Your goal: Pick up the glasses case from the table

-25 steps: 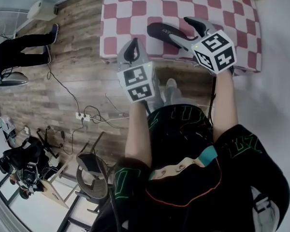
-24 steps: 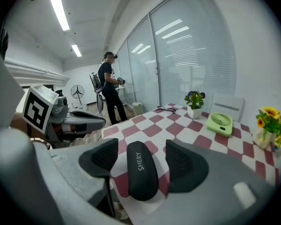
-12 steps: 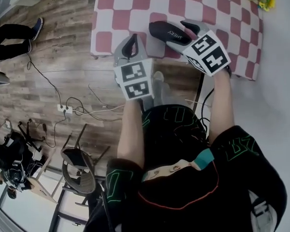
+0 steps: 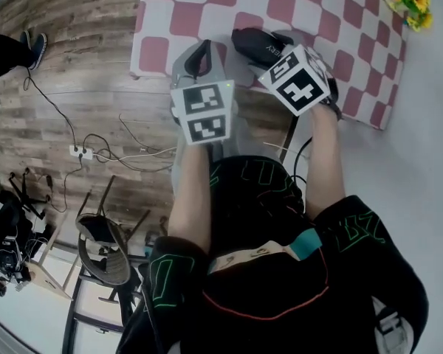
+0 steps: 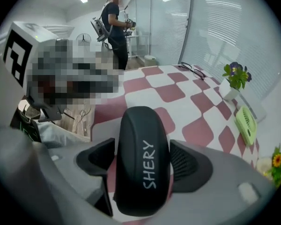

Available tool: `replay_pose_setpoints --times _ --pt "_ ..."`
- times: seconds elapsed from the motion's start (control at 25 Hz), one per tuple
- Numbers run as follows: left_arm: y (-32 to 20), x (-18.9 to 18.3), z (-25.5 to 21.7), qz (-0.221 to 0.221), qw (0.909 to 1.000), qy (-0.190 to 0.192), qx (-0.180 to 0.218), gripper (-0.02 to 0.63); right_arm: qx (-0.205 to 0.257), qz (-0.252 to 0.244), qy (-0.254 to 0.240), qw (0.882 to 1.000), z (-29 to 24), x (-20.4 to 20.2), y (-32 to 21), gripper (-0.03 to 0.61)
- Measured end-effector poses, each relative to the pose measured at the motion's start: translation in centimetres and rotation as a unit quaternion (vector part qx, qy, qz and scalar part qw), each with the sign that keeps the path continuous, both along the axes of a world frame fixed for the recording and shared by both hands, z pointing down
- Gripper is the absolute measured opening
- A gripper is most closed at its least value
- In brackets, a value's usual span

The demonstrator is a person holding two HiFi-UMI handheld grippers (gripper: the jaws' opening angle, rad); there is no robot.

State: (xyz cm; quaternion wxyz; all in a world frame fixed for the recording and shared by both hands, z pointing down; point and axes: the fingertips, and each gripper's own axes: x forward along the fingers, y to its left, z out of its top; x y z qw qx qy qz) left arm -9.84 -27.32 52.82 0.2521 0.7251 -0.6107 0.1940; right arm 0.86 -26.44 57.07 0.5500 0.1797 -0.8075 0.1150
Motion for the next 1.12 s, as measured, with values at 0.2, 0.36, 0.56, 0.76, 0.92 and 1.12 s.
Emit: replay_pose_setpoints --times 0.2,0.36,0.56,0.76,0.92,1.12 --pt "-0.2 0.1 0.6 0.005 1.0000 -0.003 -0.005 0.009 0.016 -0.006 0.045 0.999 1.6 0.4 -0.6 0.364" --pt "-0.6 -0.1 0.3 0.008 1.0000 -0.006 -0.001 0.009 0.021 -0.002 0.036 0.999 1.5 0.5 -0.8 0.353" --pt "-1.1 -0.6 -0.8 0.002 0.9999 -0.005 0.008 0.009 0.008 0.062 -0.027 0.998 0.0 0.5 -1.5 0.345" --pt "-1.6 0.5 -2.1 0.008 0.9996 -0.004 0.028 0.009 0.023 0.132 -0.103 0.986 -2.5 1.1 -2.7 0.342" --pt "-1.6 1.0 -3.9 0.005 0.9987 -0.004 0.050 0.009 0.053 0.167 -0.172 0.969 -5.6 1.9 -3.3 0.342" --pt "-2.4 2.6 -7.6 0.008 0.9952 -0.009 0.097 0.009 0.107 0.200 -0.260 0.938 -10.7 3.8 -4.2 0.342"
